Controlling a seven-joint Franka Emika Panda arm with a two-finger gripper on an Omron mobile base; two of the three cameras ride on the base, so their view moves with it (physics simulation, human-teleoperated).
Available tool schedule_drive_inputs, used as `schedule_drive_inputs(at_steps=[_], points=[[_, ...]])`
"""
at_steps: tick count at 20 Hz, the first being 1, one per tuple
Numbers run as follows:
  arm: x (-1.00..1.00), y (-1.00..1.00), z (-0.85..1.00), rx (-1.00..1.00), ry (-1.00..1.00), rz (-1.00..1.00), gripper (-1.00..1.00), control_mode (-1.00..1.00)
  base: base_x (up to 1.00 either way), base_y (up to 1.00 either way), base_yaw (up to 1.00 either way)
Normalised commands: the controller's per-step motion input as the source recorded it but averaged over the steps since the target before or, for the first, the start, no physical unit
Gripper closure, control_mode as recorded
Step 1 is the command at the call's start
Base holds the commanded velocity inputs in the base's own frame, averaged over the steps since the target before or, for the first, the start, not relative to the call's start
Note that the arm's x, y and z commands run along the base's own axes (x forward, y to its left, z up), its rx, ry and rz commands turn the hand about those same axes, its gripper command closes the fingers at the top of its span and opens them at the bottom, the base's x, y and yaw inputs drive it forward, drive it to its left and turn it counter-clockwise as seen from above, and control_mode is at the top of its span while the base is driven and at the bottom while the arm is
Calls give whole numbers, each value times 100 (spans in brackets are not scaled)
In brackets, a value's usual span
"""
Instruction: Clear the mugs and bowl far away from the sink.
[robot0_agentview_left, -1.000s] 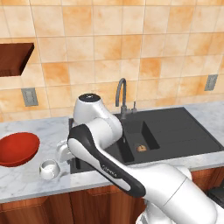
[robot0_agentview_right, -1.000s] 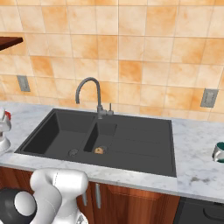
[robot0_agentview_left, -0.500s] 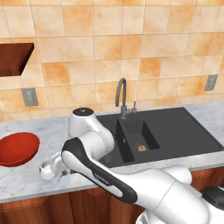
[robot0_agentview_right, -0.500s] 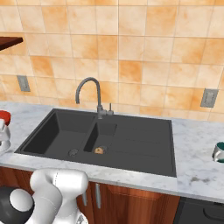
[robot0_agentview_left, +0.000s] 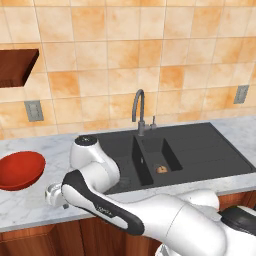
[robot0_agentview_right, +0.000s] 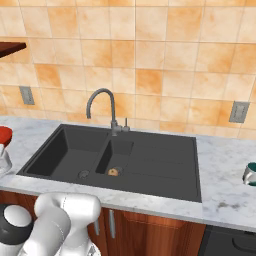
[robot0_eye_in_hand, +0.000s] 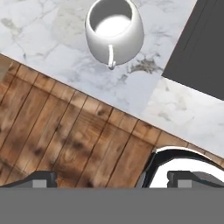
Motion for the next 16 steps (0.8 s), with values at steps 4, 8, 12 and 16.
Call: schedule_drive_inputs(at_steps=[4,8,12,16], points=[[21,8,-22,0,0,0,-100,-100,0,0,0],[28,8,-13,0,0,0,-100,-100,0,0,0],[30,15,-8,0,0,0,-100,-100,0,0,0],[22,20,-12,0,0,0,-100,-100,0,0,0]])
